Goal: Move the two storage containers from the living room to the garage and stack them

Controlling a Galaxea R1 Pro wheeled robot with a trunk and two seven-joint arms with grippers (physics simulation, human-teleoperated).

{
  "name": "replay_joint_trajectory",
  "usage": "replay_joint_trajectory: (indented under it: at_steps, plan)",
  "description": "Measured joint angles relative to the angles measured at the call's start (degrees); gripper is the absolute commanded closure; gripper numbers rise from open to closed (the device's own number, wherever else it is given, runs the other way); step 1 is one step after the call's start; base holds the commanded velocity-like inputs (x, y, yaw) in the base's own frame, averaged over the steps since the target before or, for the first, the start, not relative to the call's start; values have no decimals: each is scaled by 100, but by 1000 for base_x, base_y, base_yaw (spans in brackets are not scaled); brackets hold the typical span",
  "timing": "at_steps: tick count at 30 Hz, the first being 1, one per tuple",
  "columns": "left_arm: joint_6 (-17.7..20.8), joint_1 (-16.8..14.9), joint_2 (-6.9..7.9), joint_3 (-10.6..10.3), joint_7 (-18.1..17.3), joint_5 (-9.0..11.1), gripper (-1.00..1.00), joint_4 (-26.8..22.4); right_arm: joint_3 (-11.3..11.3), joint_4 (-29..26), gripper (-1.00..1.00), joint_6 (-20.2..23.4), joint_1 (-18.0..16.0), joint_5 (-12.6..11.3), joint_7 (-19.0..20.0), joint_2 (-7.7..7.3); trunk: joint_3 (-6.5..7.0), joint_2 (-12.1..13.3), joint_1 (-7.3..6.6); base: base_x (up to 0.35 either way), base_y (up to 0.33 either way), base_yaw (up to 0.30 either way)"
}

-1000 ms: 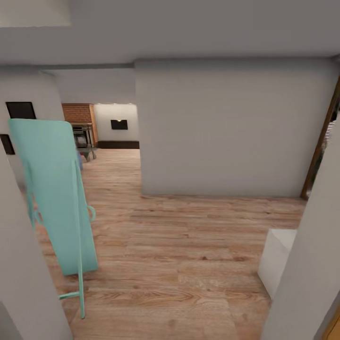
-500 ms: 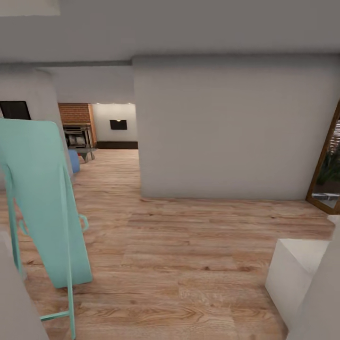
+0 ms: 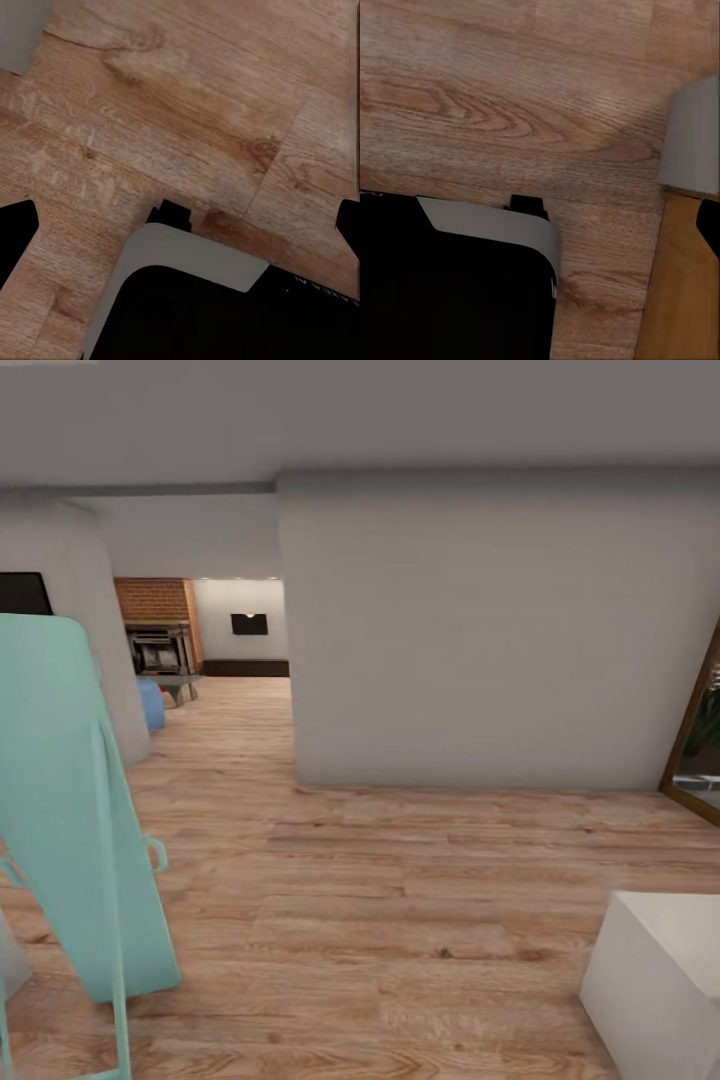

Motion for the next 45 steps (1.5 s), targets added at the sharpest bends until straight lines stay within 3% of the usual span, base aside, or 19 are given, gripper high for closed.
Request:
replay_joint_trajectory:
  at_steps: [45]
  plan:
    - [8,0,-9,1,0,0,-100,0,-12,0,-100,8,0,-24,45,12,0,0,0,322,0,0]
